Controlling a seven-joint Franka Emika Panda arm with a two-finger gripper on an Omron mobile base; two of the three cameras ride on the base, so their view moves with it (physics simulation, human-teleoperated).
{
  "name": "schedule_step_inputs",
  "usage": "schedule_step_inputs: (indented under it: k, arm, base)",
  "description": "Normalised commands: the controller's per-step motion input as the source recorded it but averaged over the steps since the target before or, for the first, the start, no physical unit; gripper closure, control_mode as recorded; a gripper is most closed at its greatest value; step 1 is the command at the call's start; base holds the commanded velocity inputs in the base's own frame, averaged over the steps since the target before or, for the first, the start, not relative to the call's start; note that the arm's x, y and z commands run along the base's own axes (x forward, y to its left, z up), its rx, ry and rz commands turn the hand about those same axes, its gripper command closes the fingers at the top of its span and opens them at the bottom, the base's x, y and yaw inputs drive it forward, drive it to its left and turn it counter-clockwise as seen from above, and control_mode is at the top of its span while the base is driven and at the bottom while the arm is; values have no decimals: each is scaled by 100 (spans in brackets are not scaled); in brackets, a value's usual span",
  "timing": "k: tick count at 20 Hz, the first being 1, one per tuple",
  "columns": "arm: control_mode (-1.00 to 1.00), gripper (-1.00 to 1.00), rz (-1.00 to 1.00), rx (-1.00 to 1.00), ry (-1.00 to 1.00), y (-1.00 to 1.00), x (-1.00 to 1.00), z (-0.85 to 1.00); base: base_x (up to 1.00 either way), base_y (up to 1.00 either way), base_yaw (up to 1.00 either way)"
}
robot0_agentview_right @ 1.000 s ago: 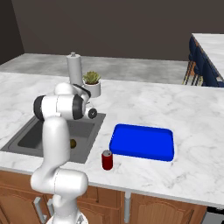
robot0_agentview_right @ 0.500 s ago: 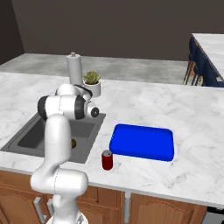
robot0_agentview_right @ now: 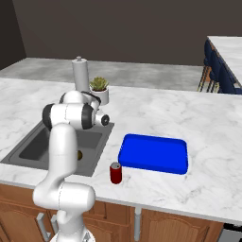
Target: Pick up all produce items and place them in the sink. Turn on the sink faucet to wash them. Then turn the sink off and put them in the tray.
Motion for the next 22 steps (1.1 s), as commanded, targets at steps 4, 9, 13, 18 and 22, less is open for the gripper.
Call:
schedule_step_inputs:
  k: [4, 9, 13, 18, 22]
  arm:
    - [-100, -100, 5, 1, 0, 11, 7, -2]
    - [-100, -100, 5, 0, 0, 0, -4, 0]
    - [-100, -100, 7, 1, 0, 2, 0, 1]
    - [-100, -100, 7, 2, 0, 2, 0, 6]
    - [-100, -100, 8, 2, 0, 5, 0, 10]
  base:
    - [0, 0, 0]
    - [0, 0, 0]
    - [0, 0, 0]
    - [0, 0, 0]
    - [0, 0, 0]
